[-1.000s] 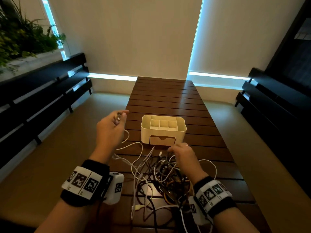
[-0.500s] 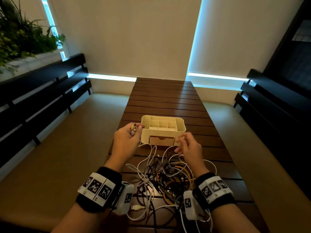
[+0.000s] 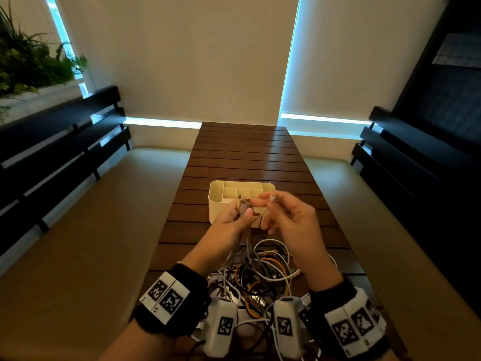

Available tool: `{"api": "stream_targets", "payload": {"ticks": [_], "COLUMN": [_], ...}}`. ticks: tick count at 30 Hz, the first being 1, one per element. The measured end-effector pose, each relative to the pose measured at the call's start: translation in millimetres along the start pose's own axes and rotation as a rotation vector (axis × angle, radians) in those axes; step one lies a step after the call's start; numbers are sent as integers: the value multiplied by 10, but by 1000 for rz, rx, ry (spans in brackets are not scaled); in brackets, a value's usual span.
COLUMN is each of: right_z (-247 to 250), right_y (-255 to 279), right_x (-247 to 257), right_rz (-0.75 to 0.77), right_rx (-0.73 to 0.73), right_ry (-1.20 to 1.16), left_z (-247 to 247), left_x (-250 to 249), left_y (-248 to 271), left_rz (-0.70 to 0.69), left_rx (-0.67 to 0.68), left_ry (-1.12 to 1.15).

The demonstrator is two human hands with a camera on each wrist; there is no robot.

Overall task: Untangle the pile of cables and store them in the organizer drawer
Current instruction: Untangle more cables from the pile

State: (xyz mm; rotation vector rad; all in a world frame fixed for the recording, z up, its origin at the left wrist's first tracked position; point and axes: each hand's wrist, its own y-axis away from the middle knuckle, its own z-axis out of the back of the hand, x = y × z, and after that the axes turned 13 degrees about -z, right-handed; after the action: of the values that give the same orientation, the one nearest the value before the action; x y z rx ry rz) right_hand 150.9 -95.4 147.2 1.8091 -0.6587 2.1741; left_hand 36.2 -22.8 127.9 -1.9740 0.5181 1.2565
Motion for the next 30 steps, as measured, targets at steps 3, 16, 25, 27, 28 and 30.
{"api": "stream_targets", "payload": {"ticks": [3,16,25,27,28,30], "right_z": [-98,-210,-229,-67,37,251], "right_y": [38,24,-1,0,2,-1], "right_x": [-97,-362,-316,-340,-378,-472], "right_rz": [-19,6,-119,-199,-243,-358], "right_rx": [-51,-390,51,222,293,392], "right_ry": [150,203,54,241,338,393], "left_z": [-100,-170,-79,129,262,525], "left_x": [56,123,-76,-203,-274,-412], "left_y": [-20,-42,-157,-243,-277,-299], "left_rz": [-7,5,-54,-133,-169,-235], "left_rx": [-98,-216,-382,-553,-623,-720], "left_ry": [115,75,257,360,413,441]}}
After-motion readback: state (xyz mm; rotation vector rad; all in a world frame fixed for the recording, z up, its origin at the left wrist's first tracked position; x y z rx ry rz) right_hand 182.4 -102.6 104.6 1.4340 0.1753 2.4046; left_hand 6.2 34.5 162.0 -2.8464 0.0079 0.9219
